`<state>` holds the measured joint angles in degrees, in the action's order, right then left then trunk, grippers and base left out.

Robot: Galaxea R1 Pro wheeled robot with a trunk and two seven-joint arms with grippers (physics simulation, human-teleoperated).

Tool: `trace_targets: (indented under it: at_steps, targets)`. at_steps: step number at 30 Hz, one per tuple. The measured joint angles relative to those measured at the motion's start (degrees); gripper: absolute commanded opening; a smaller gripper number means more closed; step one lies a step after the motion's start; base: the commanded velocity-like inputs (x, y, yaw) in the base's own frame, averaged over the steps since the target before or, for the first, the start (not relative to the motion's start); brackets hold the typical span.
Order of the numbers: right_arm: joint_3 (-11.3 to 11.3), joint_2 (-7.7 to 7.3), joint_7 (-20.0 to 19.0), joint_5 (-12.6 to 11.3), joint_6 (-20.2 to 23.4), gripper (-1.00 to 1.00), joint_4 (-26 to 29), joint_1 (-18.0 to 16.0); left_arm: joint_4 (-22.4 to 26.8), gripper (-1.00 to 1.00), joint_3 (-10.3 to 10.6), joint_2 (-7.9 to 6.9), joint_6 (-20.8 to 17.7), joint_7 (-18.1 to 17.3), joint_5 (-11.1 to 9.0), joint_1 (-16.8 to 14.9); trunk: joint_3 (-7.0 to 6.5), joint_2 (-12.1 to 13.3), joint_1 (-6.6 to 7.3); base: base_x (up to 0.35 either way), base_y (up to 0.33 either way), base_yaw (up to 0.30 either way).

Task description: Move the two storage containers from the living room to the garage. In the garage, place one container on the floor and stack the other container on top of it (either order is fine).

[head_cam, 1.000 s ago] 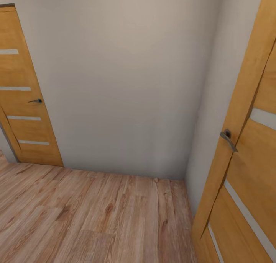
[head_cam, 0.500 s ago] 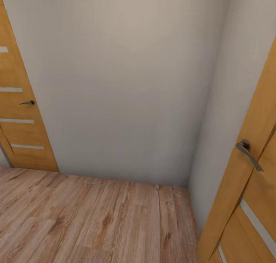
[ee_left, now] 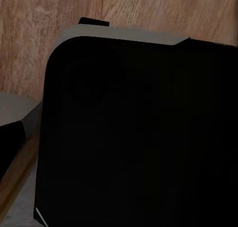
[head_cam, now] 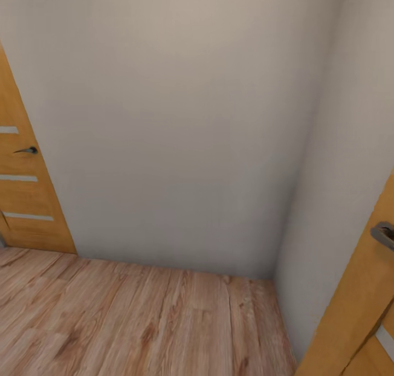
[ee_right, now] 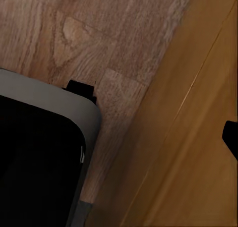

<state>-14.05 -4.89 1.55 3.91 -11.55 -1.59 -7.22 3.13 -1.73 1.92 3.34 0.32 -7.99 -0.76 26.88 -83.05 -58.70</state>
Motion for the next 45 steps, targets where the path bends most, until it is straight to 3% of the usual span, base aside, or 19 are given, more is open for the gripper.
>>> trace_targets:
  at_steps: [29,45]
  targets:
    - [0.1,0.49,0.0,-0.4,0.1,1.00,0.0,0.0,0.0,1.00,-0.1,0.00,0.0,0.0,0.0,0.0,0.00,0.0,0.00,0.321,0.000,0.022]
    - [0.3,0.43,0.0,-0.4,-0.1,1.00,0.0,0.0,0.0,1.00,-0.1,0.00,0.0,0.0,0.1,0.0,0.00,0.0,-0.03,0.186,0.000,0.246]
